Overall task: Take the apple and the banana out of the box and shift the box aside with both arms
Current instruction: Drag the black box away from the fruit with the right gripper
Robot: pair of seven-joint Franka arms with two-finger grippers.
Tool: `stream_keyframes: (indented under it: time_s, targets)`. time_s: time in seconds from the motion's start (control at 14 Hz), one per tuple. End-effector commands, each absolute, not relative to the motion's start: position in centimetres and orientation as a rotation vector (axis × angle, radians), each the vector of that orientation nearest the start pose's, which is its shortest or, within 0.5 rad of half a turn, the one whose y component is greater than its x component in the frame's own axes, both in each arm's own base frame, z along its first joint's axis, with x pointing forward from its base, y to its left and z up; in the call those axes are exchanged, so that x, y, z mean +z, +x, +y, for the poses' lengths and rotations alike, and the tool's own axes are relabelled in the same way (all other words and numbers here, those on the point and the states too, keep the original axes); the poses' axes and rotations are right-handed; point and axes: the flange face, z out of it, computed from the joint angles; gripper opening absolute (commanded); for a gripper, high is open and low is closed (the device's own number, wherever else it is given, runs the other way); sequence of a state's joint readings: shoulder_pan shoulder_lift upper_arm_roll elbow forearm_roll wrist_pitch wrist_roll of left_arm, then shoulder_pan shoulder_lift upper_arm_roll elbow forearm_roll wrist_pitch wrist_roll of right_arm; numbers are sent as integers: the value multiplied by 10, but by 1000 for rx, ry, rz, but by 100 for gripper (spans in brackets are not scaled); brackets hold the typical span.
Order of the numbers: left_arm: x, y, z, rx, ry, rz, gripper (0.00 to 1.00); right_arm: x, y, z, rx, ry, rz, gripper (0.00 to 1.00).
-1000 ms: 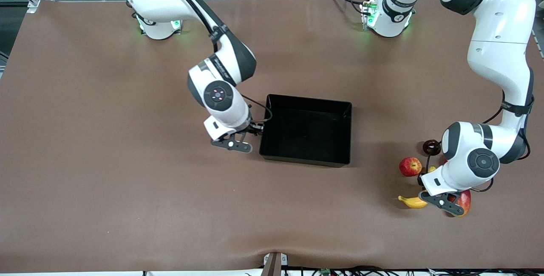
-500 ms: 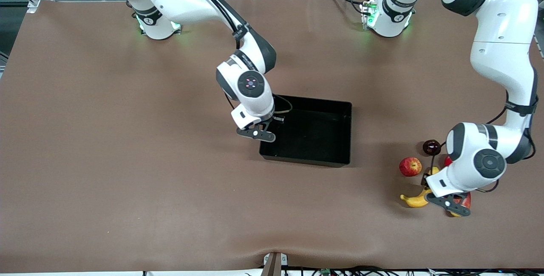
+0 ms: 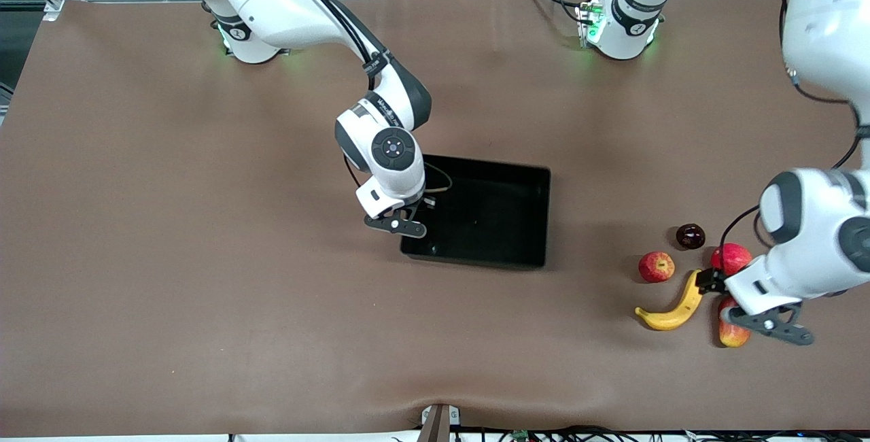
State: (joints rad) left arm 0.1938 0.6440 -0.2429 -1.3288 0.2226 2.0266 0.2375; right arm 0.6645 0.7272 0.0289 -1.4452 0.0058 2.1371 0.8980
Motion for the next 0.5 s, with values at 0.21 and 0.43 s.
stream_keyframes:
  time_s: [0.21, 0.43]
  targets:
    - [483, 685, -11, -33, -3064, 191, 100, 366, 585, 390, 99, -3072, 487, 0]
    - [535, 658, -38, -34, -3058, 69, 100, 423, 600, 314, 192, -3078, 420, 0]
